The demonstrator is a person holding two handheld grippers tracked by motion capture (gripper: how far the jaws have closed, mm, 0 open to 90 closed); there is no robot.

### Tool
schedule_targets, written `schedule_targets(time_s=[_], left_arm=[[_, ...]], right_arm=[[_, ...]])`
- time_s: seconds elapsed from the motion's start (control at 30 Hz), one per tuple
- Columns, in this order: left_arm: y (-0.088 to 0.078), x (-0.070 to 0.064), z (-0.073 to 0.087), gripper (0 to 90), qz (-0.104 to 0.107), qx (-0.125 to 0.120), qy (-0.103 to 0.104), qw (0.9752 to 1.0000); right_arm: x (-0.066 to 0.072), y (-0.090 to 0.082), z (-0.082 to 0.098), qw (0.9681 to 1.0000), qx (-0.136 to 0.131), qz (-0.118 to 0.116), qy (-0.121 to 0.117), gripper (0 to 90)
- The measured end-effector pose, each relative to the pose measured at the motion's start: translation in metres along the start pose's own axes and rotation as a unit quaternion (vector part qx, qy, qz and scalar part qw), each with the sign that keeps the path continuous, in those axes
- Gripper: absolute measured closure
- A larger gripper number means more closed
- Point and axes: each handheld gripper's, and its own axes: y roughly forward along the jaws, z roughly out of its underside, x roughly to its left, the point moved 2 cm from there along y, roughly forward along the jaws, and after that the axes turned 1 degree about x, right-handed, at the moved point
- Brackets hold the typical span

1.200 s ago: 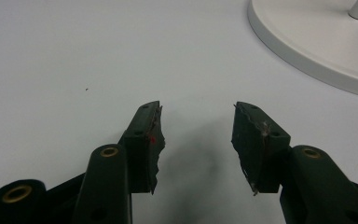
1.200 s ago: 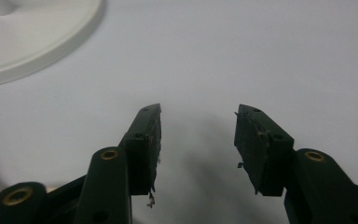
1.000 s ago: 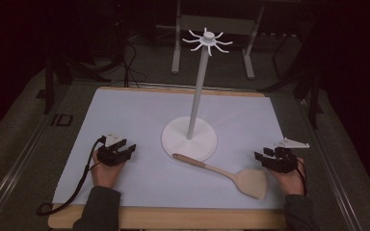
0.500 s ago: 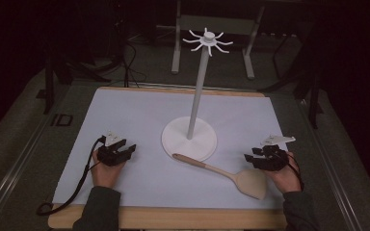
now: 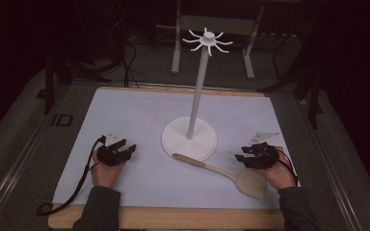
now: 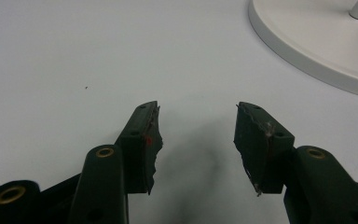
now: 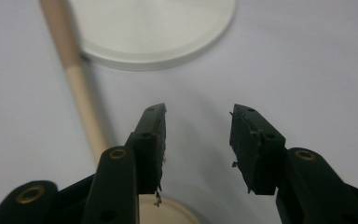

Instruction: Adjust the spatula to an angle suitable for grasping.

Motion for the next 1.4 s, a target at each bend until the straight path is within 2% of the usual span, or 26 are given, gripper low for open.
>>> schedule_targets(time_s=[0.33,0.63,0.87,1.0,1.3,1.33,1.37,1.4], left_arm=[[0.000,0.000,0.000,49.9,0.000,0.000,0.000,1.0000],[0.000,0.000,0.000,49.8,0.000,0.000,0.000,1.0000],[0.000,0.000,0.000,49.7,0.000,0.000,0.000,1.0000],[0.000,0.000,0.000,49.5,0.001,0.000,0.000,1.0000],[0.000,0.000,0.000,49.5,0.001,-0.002,-0.002,1.0000],[0.000,0.000,0.000,49.5,0.001,-0.002,-0.002,1.0000],[0.000,0.000,0.000,49.5,0.001,-0.002,-0.002,1.0000],[0.000,0.000,0.000,49.5,0.001,-0.002,-0.002,1.0000]], right_arm=[[0.019,0.010,-0.013,0.9985,0.021,-0.025,-0.044,58.2],[0.031,0.018,-0.021,0.9964,0.035,-0.044,-0.064,60.2],[0.044,0.027,-0.027,0.9924,0.052,-0.060,-0.094,63.6],[0.049,0.031,-0.031,0.9904,0.062,-0.068,-0.103,65.7],[0.061,0.045,-0.036,0.9831,0.100,-0.080,-0.131,67.9],[0.061,0.045,-0.036,0.9831,0.100,-0.080,-0.131,67.9],[0.063,0.049,-0.036,0.9809,0.110,-0.083,-0.138,68.3],[0.064,0.051,-0.036,0.9799,0.115,-0.083,-0.140,68.7]])
